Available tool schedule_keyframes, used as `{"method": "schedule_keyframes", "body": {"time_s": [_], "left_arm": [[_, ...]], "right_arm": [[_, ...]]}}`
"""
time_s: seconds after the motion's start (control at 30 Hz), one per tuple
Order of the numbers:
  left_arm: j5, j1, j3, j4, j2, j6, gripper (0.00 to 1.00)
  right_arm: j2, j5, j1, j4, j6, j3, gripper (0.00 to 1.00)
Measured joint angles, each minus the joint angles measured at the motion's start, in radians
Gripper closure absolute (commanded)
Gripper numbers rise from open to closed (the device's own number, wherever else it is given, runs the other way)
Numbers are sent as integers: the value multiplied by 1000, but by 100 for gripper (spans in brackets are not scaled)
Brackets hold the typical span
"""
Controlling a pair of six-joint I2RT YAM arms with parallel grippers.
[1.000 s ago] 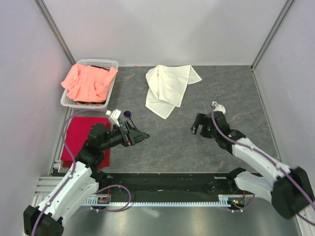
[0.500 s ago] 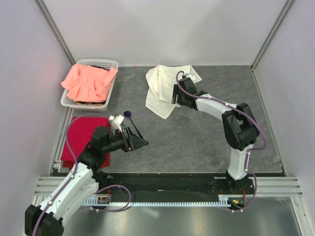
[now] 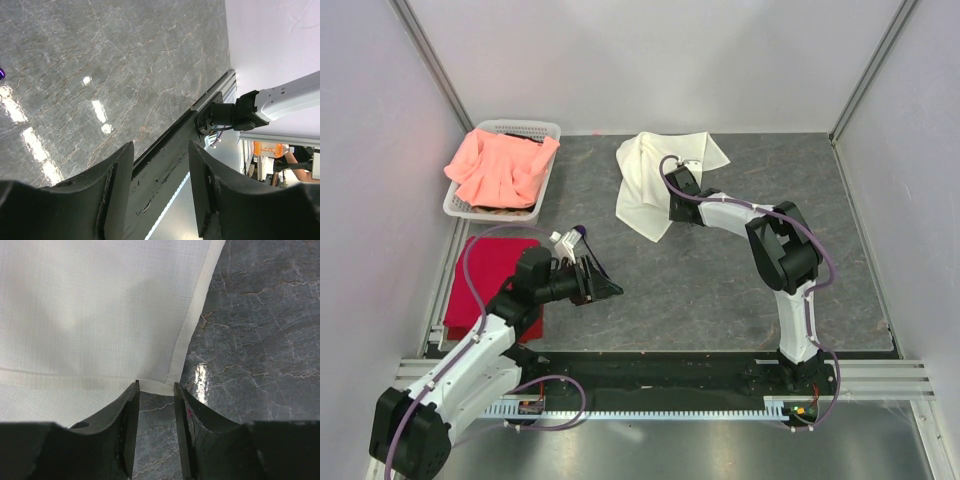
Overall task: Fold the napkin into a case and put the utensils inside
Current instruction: Pick up the crumpled napkin from the center of the board.
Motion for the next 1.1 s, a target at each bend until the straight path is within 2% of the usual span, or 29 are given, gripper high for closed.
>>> {"method": "schedule_keyframes", "body": {"time_s": [0.13,0.17,0.3,0.4,0.43,0.47,0.53,0.6,0.8,1.0,1.1], "left_arm": [[-1,-8,5,0,29,1,44],[-1,-10,8,0,37,1,40],[-10,-28,48,1,91,3,37],[-25,-45,97,2,154,3,37],[-32,-51,119,3,184,3,39],[-39,-56,144,2,217,3,40],[-60,-69,198,-2,293,4,43],[-84,-78,259,-13,380,6,44],[-177,-89,418,-45,595,29,47],[-250,-119,588,-60,811,67,60],[-286,-167,618,-62,881,79,61]], "right_arm": [[12,17,0,8,0,0,58],[13,19,0,9,-1,0,58],[14,27,0,16,-11,0,58],[14,24,0,25,-23,-3,69],[14,22,0,32,-31,-6,79],[14,18,0,43,-34,-12,84],[14,8,0,67,-43,-23,89],[7,0,0,95,-47,-43,91],[-124,-43,17,200,-18,-257,93],[-390,-55,134,208,63,-583,93],[-524,-56,172,163,110,-742,89]]}}
